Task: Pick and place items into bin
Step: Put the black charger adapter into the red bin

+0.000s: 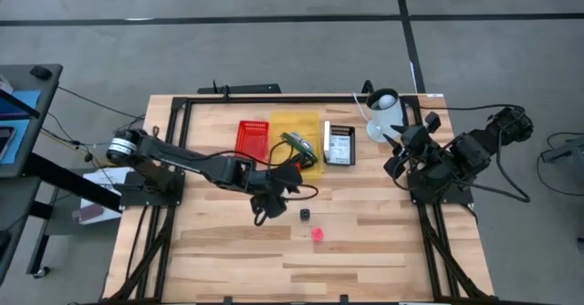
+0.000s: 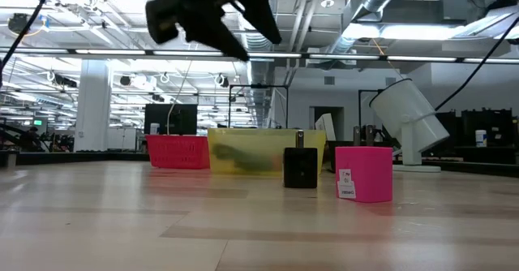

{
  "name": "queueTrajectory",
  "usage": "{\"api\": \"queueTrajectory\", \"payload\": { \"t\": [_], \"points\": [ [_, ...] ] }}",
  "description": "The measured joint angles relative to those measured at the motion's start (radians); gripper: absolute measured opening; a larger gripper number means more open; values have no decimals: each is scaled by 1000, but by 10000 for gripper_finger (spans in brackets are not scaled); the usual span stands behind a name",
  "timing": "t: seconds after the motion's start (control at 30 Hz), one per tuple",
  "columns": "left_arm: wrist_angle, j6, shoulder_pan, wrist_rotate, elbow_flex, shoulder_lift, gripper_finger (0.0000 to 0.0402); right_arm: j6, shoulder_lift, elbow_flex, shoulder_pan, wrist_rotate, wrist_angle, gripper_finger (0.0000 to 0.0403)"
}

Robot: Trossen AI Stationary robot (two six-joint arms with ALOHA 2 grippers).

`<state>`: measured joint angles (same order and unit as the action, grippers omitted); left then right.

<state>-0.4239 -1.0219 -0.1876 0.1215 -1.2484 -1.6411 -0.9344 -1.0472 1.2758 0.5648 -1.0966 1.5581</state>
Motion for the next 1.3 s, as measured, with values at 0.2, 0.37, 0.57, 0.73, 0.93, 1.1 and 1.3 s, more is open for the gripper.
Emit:
{"api": "queueTrajectory", "payload": {
  "t": [0.2, 0.37, 0.57, 0.73, 0.93, 1.1, 1.3],
  "points": [
    [-8, -103, -3, -16, -42, -87, 252, 1, -1, 0, 0, 1, 3, 131],
    [-27, -98, 16, -77, -132, -122, 257, 9, -1, 0, 0, 3, 13, 131],
    [-42, -103, 6, -104, -200, -194, 257, 19, 0, 0, 0, 5, 12, 131],
    [-138, -136, -6, -95, -253, -270, 257, 19, 0, 0, 0, 37, 12, 131],
    [-231, -177, -18, -101, -351, -343, 257, 19, -1, 0, 0, 69, 11, 131],
    [-262, -209, -16, -114, -387, -363, 257, 19, -1, 0, 0, 79, 6, 131],
    [-307, -250, -17, -127, -437, -417, 257, 19, 0, 0, 0, 88, 4, 131]
  ]
}}
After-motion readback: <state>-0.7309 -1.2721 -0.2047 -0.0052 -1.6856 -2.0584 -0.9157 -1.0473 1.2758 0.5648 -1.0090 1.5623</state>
